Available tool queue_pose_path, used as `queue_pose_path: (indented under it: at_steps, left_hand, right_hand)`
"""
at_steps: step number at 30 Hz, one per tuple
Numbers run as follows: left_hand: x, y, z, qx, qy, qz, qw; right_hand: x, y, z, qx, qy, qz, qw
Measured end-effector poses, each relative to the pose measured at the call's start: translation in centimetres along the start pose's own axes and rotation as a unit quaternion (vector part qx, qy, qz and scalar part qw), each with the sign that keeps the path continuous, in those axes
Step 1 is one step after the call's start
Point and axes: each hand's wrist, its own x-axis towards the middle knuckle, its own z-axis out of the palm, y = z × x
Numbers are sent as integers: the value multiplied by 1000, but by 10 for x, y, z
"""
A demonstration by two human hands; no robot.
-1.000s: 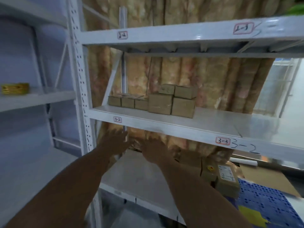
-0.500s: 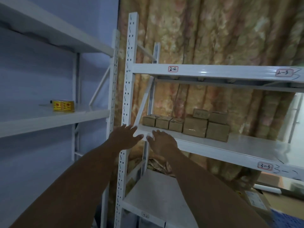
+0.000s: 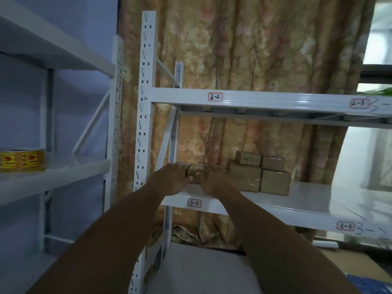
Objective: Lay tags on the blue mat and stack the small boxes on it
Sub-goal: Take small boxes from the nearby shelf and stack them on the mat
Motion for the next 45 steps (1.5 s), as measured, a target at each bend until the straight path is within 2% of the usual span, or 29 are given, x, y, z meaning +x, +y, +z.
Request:
queue_pose_path:
  at_steps: [4,7,9,14,17,21,26,33,45]
  left_hand:
    - [43,-22,24,-14,-15,-10,1000]
    - [60,-11,30,-3,-51,6,999]
    - [75,3,32,0,-45,33,998]
    - [121,48,37,-123,-50,110,985]
    - [149,74,44,-170,-38,107,979]
    - [179,105,52,-241,-39,115,963]
    - [206,125,72,-320,-67,91,941]
    - [218,128,86,-316,-59,103,941]
    - [218,116,88,-349,-27,65,935]
  right_hand:
    - [26,8,0,-34,-5,41,999]
    - [33,17,1,-36,17,56,998]
    - [39,28,-2,-42,36,75,996]
    - [38,66,-28,-31,70,139,987]
    - [38,93,-40,7,96,214,972]
    - [37,121,-47,29,119,259,958]
    - [43,139,-39,12,129,260,957]
    - [53,156,-18,-88,129,176,972]
    - [72,144,-1,-58,171,183,966]
